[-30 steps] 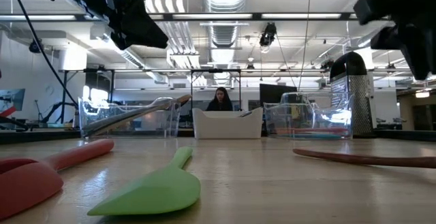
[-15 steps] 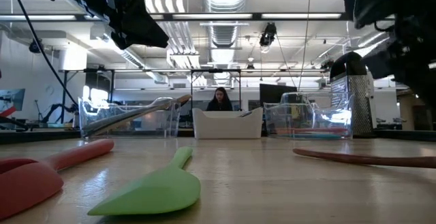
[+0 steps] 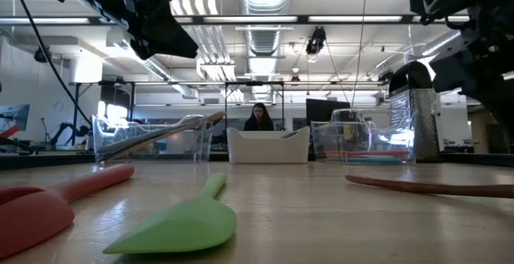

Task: Pick & Place Kitchen Items
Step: Put the top yellow table knife into the white bin

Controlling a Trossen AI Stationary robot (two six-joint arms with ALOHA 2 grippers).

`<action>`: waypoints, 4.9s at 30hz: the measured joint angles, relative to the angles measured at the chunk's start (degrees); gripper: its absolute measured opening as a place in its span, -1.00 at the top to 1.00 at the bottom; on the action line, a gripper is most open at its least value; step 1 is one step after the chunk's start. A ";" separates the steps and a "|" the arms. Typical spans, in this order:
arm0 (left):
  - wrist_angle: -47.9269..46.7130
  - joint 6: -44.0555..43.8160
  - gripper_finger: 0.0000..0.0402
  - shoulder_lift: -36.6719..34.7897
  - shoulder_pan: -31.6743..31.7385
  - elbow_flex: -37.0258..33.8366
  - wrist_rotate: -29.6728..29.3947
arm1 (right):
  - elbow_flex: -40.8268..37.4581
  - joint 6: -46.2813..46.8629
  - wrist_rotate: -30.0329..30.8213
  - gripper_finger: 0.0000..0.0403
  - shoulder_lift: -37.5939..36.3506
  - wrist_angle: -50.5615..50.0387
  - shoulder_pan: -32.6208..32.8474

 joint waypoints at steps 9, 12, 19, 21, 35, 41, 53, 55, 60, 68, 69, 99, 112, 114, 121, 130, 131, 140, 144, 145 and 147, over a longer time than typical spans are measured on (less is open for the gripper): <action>0.10 0.00 0.44 0.00 0.00 0.00 0.00 | 0.19 2.92 0.45 -0.11 0.00 2.72 0.38; 0.11 0.01 0.44 0.00 -0.01 0.00 0.00 | 1.50 3.90 0.41 -0.10 0.00 3.03 0.60; 0.14 0.20 0.44 0.00 0.00 0.00 0.00 | 4.87 0.73 0.52 -0.09 -0.02 8.38 1.43; 0.14 0.20 0.44 0.00 0.00 0.00 0.00 | 4.98 -0.24 0.97 -0.08 -0.02 8.48 1.41; 0.14 0.20 0.44 0.00 0.00 0.00 0.02 | 1.26 -1.92 1.58 -0.07 -0.02 7.74 1.41; 0.14 0.18 0.44 0.00 0.00 0.00 0.02 | -2.58 -1.80 0.21 -0.07 -0.02 7.95 1.41; 0.12 0.17 0.44 0.01 0.00 0.00 0.02 | -8.42 -1.34 -1.54 -0.07 -0.02 14.75 1.71; 0.12 0.17 0.44 0.02 0.00 0.00 0.02 | -8.76 -1.25 -1.52 -0.07 0.03 16.54 1.88; 0.13 0.17 0.44 0.02 -0.01 0.00 0.02 | -8.76 0.07 -1.29 -0.05 1.71 16.73 2.13; 0.14 0.17 0.44 0.02 0.00 0.00 0.02 | -8.66 0.79 -1.51 0.31 3.58 16.81 2.15; 0.14 0.17 0.44 0.02 0.00 0.00 0.02 | -8.68 0.90 -1.51 0.38 3.58 16.84 2.15; 0.21 0.17 0.44 0.02 0.00 0.00 0.02 | -9.31 16.64 1.76 0.67 -14.12 14.42 2.17; 5.13 3.71 0.45 1.29 -0.01 0.00 0.02 | -14.04 14.50 27.66 0.67 -25.87 45.27 2.02; 8.15 5.38 0.45 2.05 -0.01 0.00 0.02 | -15.61 11.56 30.26 0.67 -26.16 52.15 1.54; 22.21 10.36 0.45 5.53 0.00 -0.02 0.55 | -18.89 -1.84 32.60 0.67 -25.76 75.10 -1.53; 38.55 12.52 0.45 12.35 0.52 0.45 11.10 | -19.34 -14.60 31.32 0.67 -25.77 90.92 -2.59; 39.98 12.66 0.45 13.25 0.64 0.90 12.27 | -19.10 -14.94 30.90 0.67 -25.77 91.04 -2.60; 44.95 15.34 0.25 19.98 0.79 7.60 16.35 | -18.76 -15.14 25.38 0.67 -25.35 94.18 -4.88; 44.74 15.08 0.04 21.98 0.96 10.74 17.97 | -18.75 -15.19 23.96 0.67 -25.35 94.32 -6.13; 44.64 15.08 -0.01 22.49 1.03 11.49 18.93 | -18.75 -15.17 22.88 0.67 -25.35 94.75 -6.51; 44.56 15.14 -0.08 23.75 1.08 13.06 21.46 | -18.72 -15.10 20.91 0.67 -25.35 95.62 -7.16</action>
